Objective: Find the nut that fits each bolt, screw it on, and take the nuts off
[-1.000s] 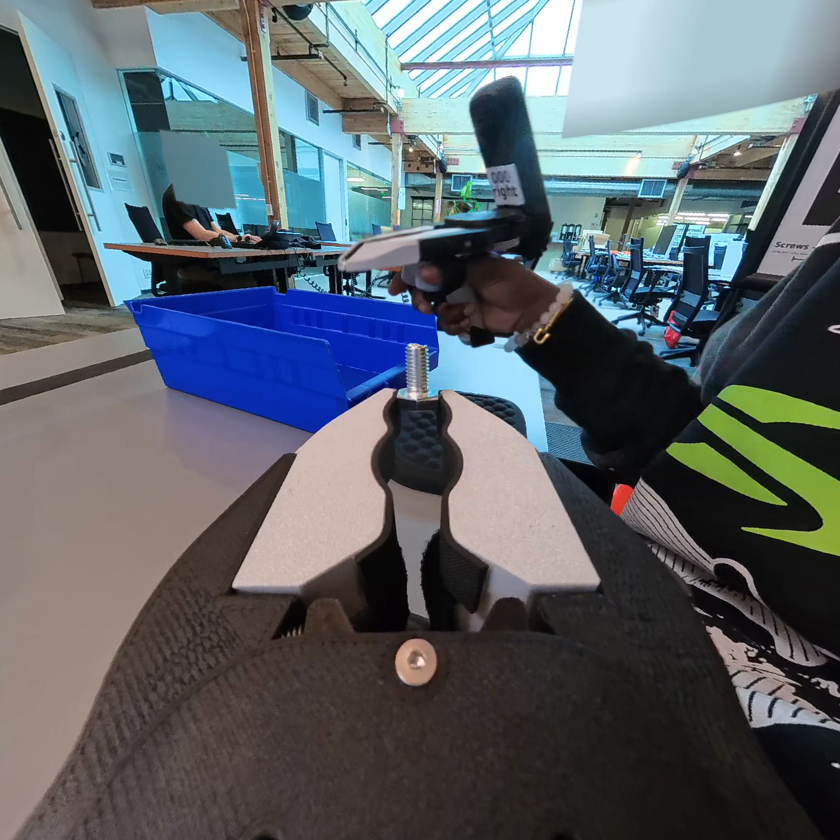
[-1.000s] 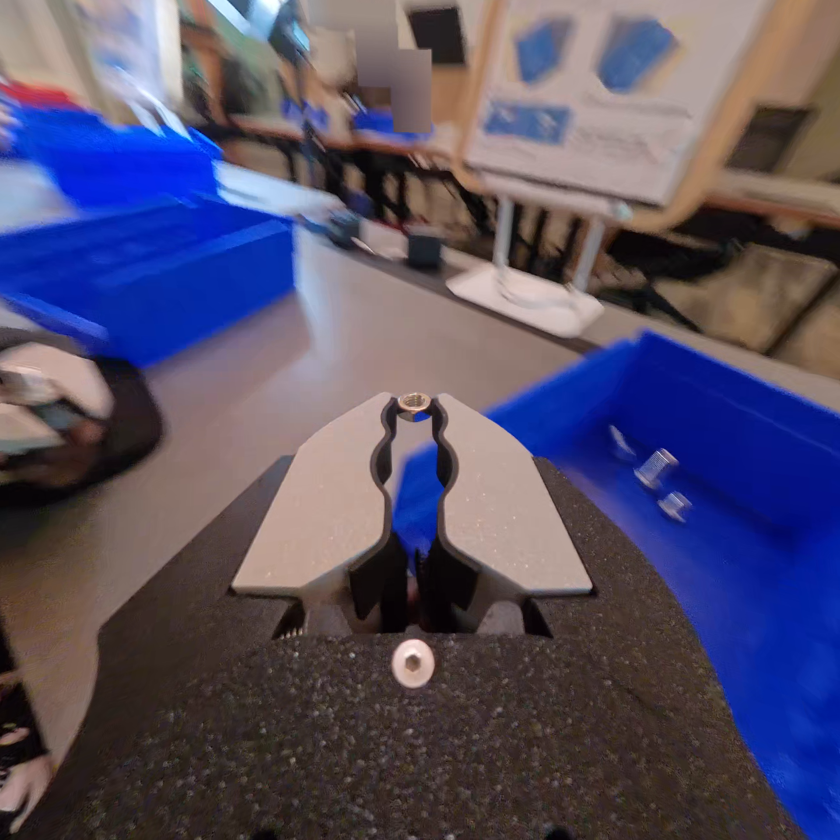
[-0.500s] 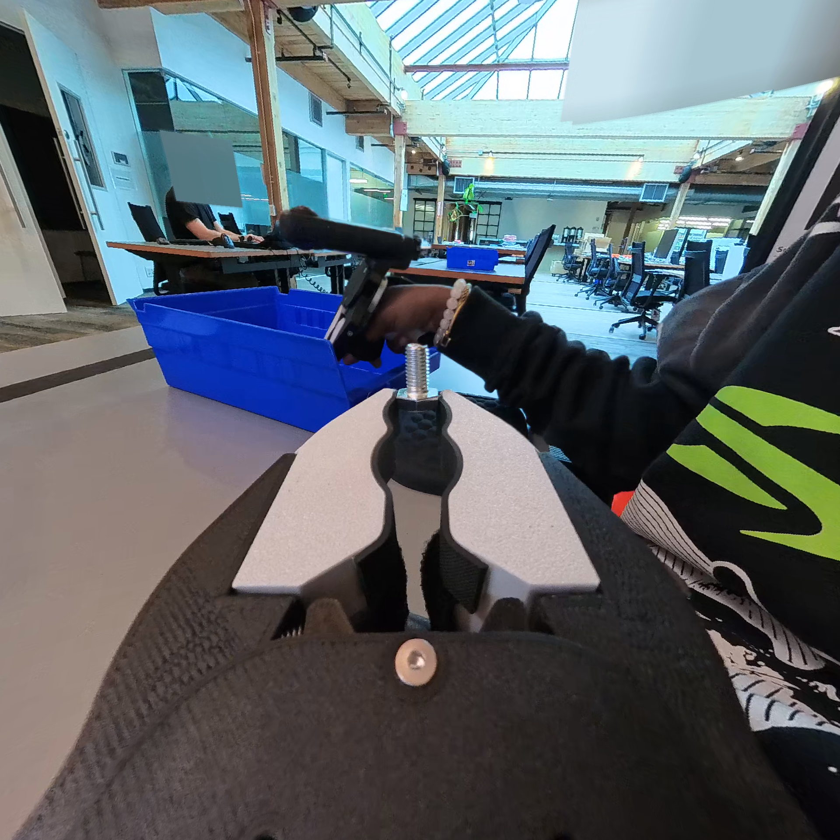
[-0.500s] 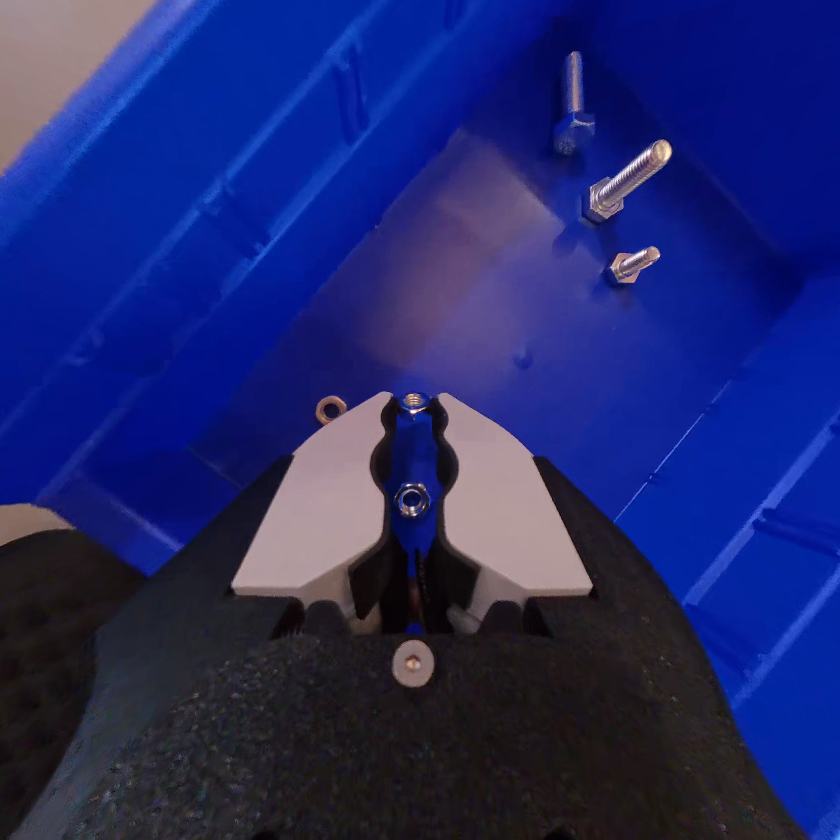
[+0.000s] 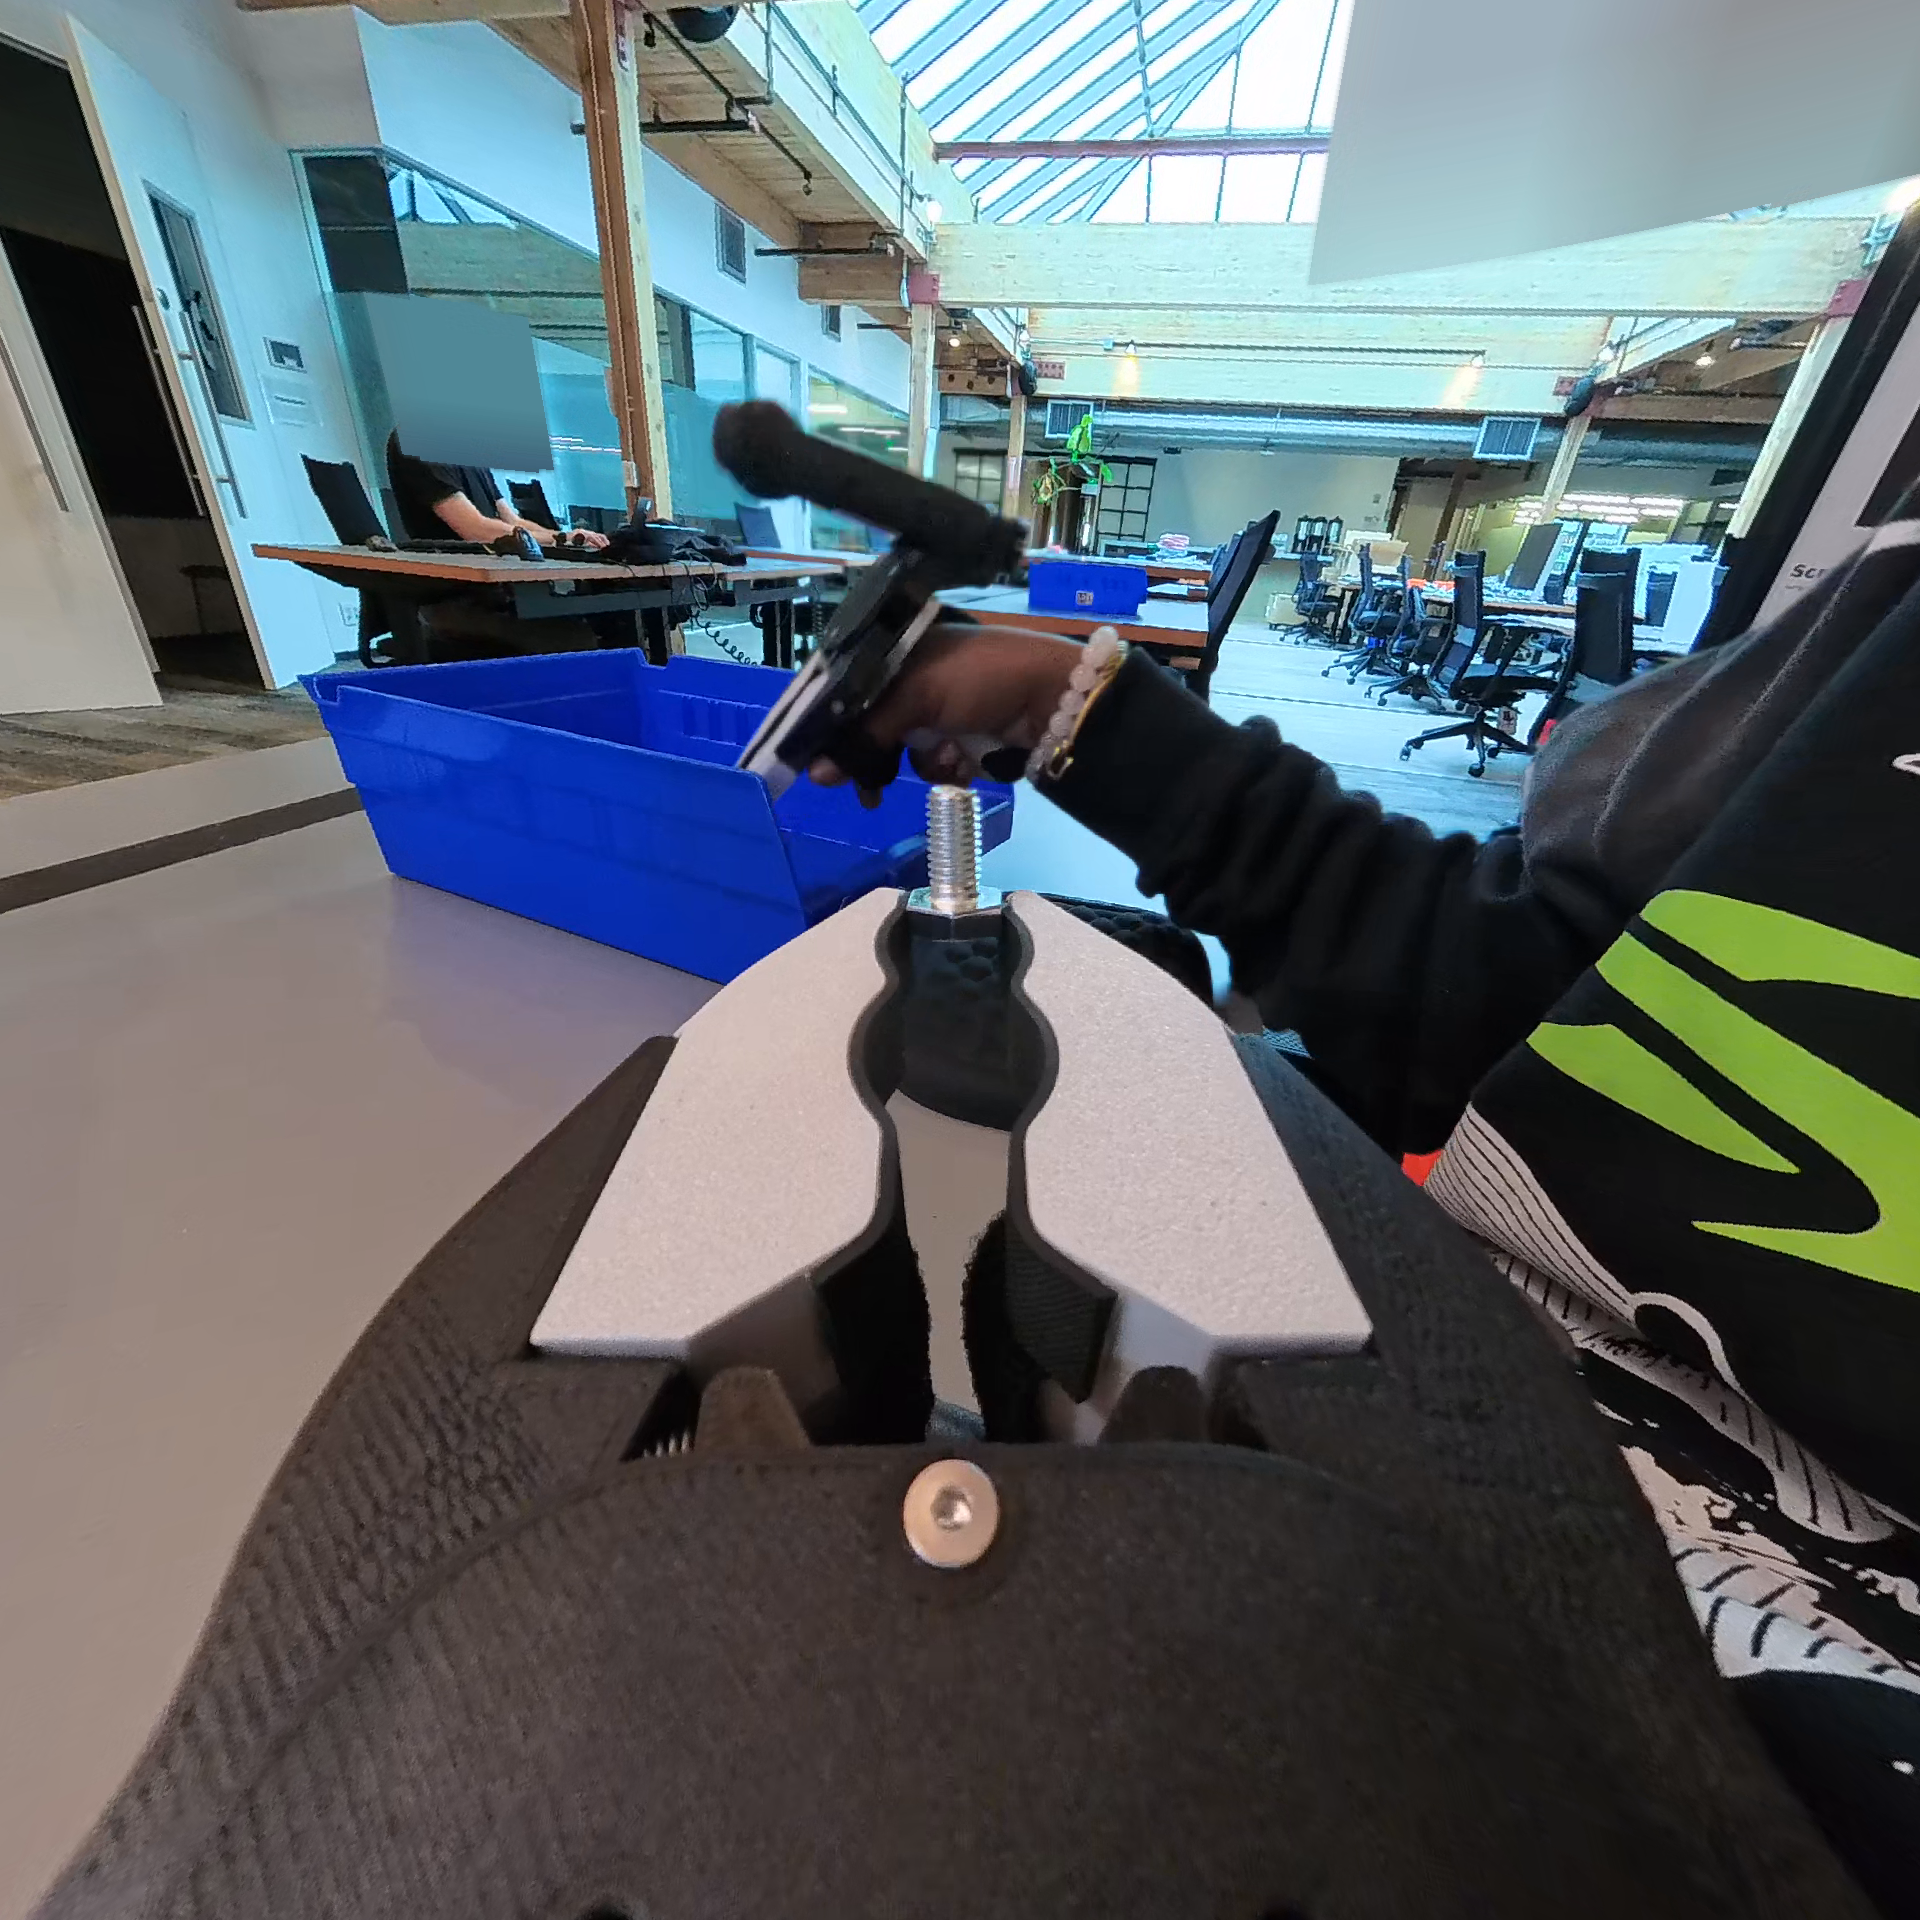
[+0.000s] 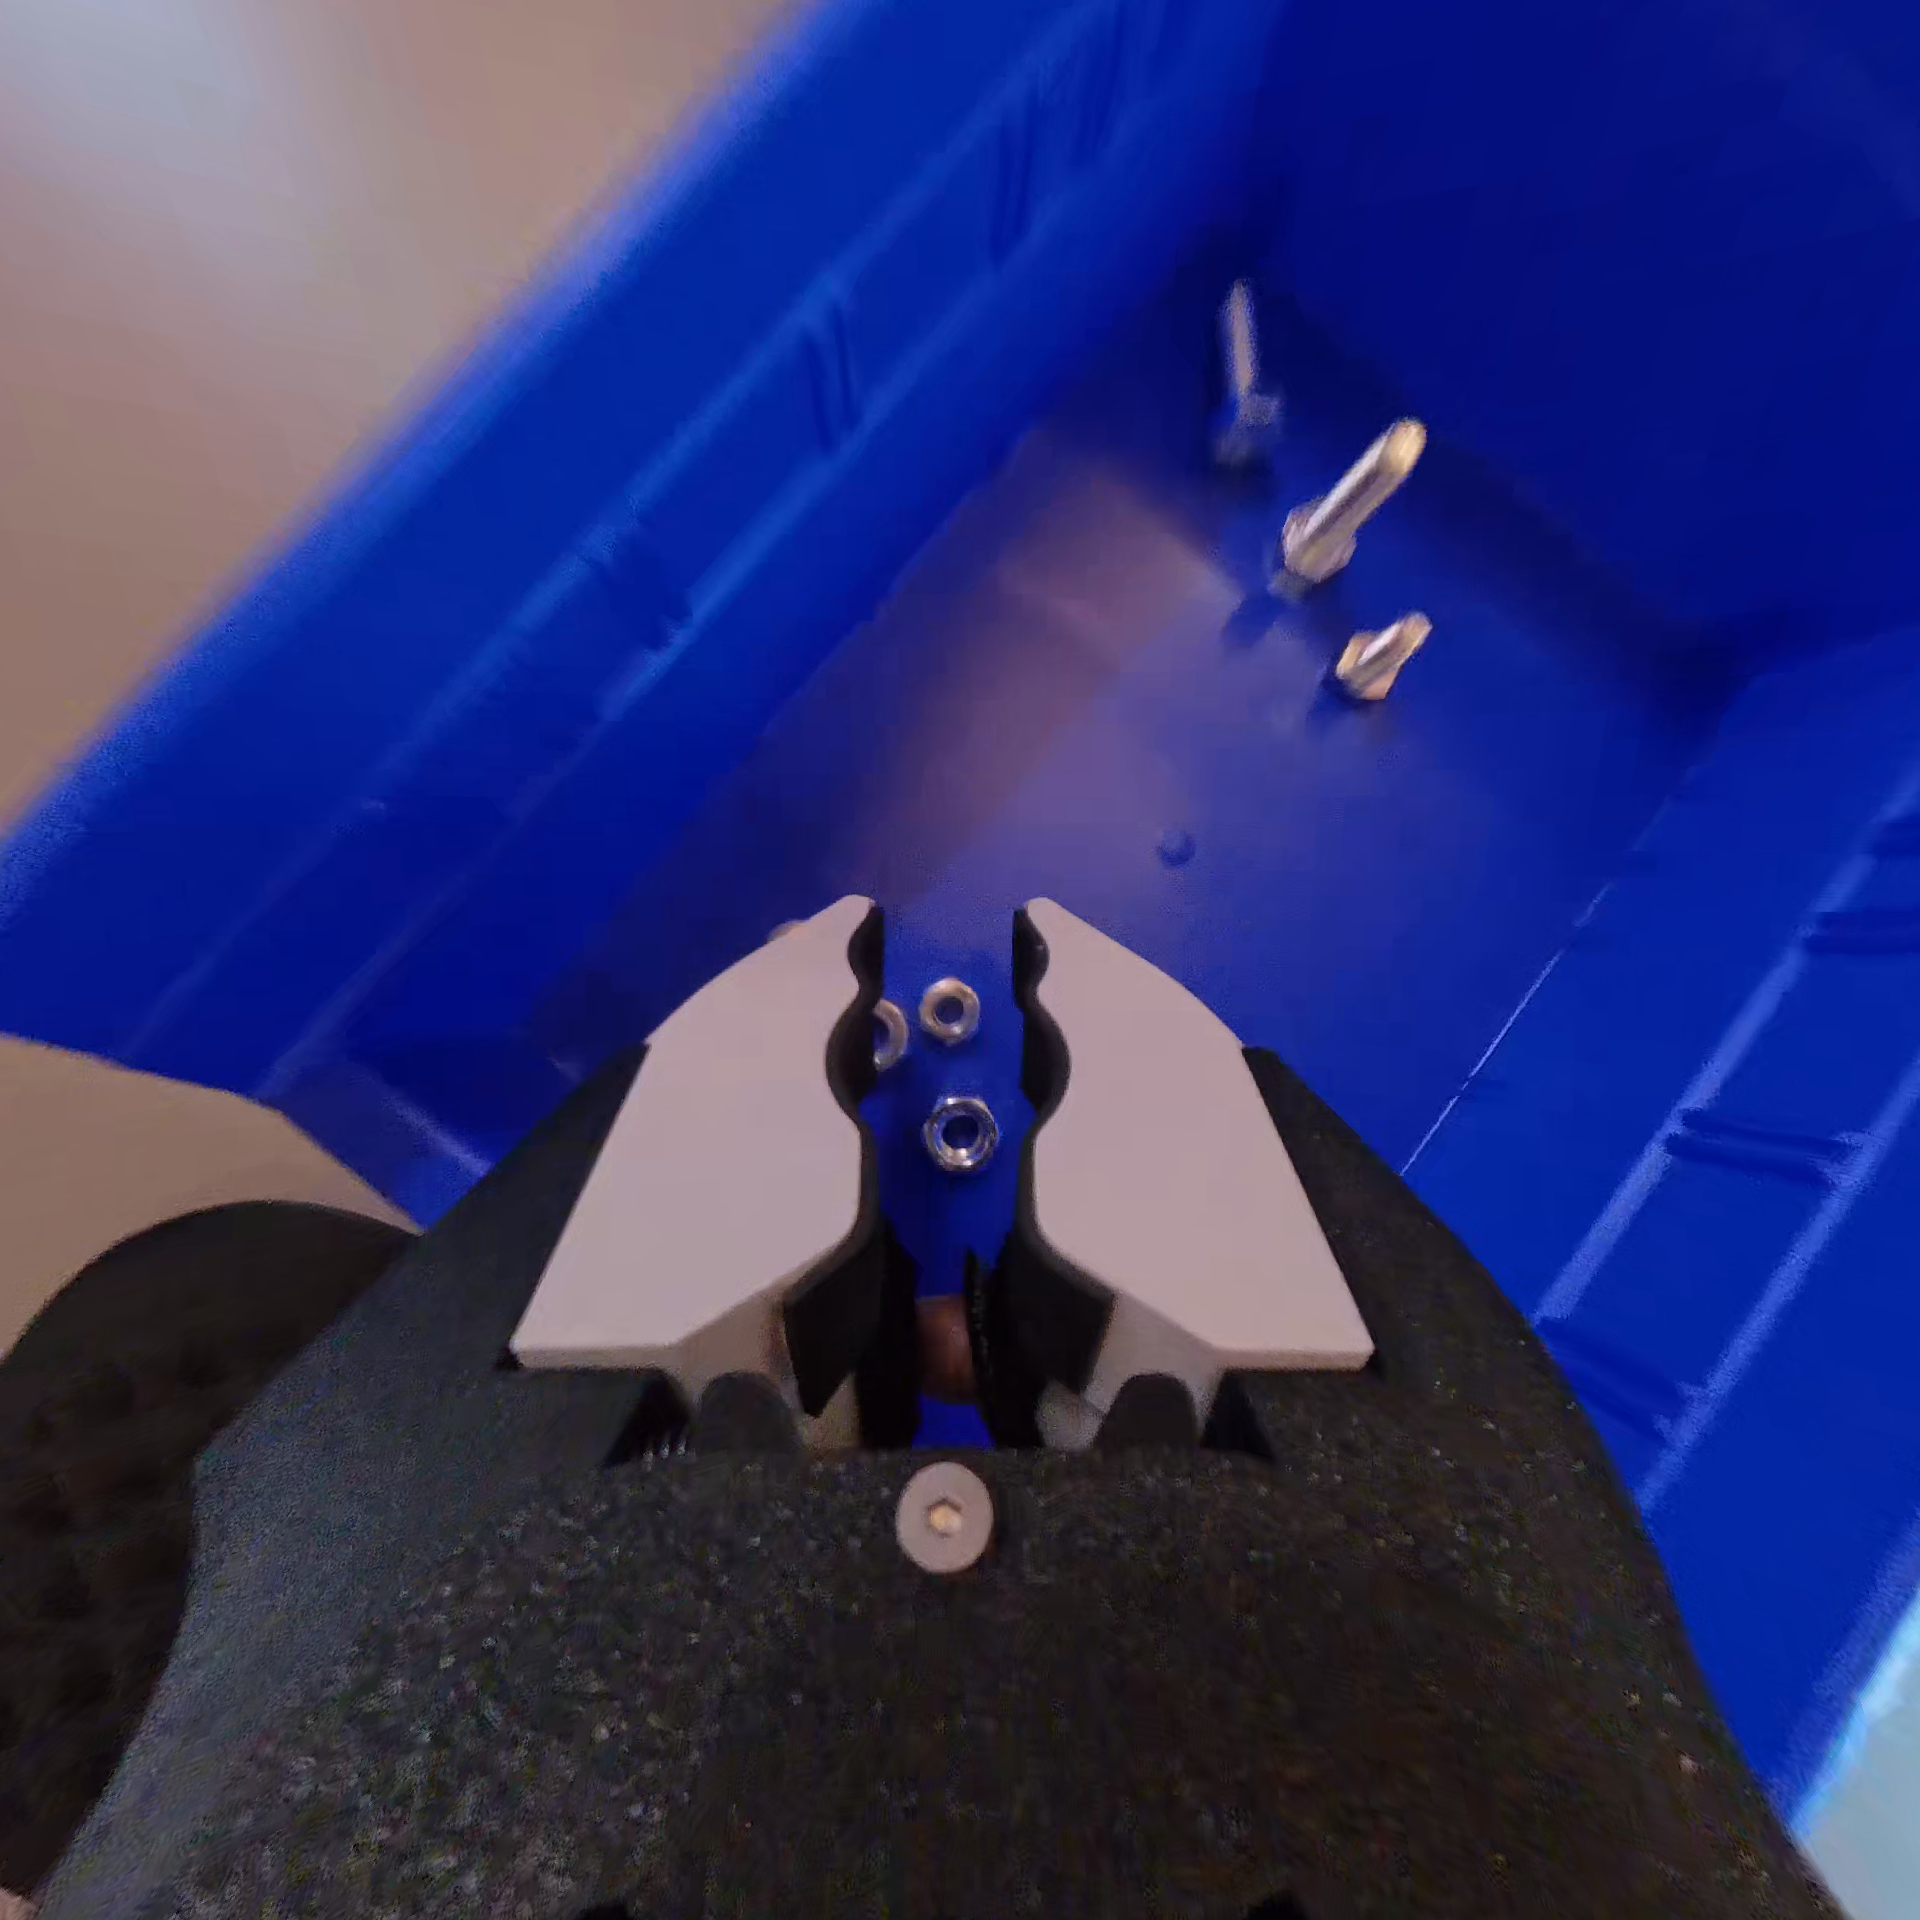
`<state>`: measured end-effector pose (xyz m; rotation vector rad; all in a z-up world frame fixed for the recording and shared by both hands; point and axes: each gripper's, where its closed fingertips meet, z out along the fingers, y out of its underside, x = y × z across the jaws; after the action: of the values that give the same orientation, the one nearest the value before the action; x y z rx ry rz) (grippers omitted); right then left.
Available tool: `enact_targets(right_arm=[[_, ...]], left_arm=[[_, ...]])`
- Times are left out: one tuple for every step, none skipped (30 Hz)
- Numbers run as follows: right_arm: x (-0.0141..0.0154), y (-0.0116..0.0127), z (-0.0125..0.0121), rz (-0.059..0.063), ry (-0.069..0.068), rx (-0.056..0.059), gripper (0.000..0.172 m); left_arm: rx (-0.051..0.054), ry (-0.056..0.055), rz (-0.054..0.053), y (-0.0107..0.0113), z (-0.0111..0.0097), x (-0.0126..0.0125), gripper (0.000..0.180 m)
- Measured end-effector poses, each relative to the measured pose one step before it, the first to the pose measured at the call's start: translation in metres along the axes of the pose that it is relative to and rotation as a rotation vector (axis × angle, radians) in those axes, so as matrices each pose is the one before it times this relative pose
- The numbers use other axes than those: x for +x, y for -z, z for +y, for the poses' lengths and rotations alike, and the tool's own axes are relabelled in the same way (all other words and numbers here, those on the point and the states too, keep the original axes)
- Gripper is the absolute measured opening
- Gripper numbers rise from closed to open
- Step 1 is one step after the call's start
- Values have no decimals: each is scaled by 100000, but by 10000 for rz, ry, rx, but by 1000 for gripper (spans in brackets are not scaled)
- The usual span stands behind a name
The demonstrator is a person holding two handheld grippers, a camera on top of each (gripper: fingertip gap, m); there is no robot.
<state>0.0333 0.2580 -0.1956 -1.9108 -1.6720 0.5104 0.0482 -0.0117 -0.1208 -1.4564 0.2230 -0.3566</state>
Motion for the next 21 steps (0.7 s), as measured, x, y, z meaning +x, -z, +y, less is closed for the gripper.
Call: enact_targets(right_arm=[[-505, 1064, -1169, 17, 115, 871, 24], [-975, 1128, -1431, -186, 90, 997, 23], [-1646, 1120, -1624, -508, 96, 1063, 22], [-2403, 1010, -1682, -885, 181, 1053, 22], [-3024, 757, -1607, -1183, 237, 979, 22], [-3313, 386, -1459, -1310, 223, 841, 21], [-3257, -37, -1123, -1301, 183, 619, 20], [-2889, -414, -648, -1145, 149, 313, 19], [-2249, -669, -236, -846, 142, 68, 18], [-1749, -812, 9, -624, 168, -61, 18], [-1437, -859, 151, -528, 168, -130, 17], [-1140, -861, 190, -424, 126, -153, 16], [-844, -806, 180, -316, 83, -148, 15], [-628, -743, 160, -249, 73, -135, 15], [-382, -652, 137, -161, 54, -102, 15], [-208, -550, 125, -102, 41, -88, 15], [-81, -442, 123, -60, 24, -79, 15], [-15, -374, 140, -43, -4, -83, 15], [34, -321, 203, -29, -12, -113, 14], [22, -261, 224, -29, 4, -129, 14], [-23, -180, 191, -53, 23, -96, 10]], left_arm=[[-7, -2, -11, 2, 10, -7, 15], [-9, -1, -4, -12, 13, -14, 15], [-2, 2, -9, 2, 3, -10, 15], [0, 8, -12, 4, -1, -19, 15], [-4, 9, -7, -3, 5, -16, 15], [-5, 2, -5, 3, 6, -4, 15], [-1, -8, -8, -6, 3, 3, 15], [-2, -15, 3, 4, 4, 15, 15], [-7, -14, -3, 4, 11, 18, 15], [-5, -13, -9, -4, 8, -2, 15], [-5, -16, -2, 2, 9, 18, 15], [-9, -14, -5, -10, 15, -1, 15], [-8, -12, -3, -2, 12, 6, 15], [-1, -10, -2, 3, 3, 12, 15], [0, -7, -2, -4, 0, 2, 15], [-1, -3, -3, 10, 0, -3, 15], [1, -2, 0, 0, -1, -1, 15], [6, -2, -1, 5, -8, 1, 15], [5, 1, 1, 6, -7, 5, 15], [3, 4, 0, 11, -6, -3, 15], [6, 4, -1, 0, -8, -8, 15]])
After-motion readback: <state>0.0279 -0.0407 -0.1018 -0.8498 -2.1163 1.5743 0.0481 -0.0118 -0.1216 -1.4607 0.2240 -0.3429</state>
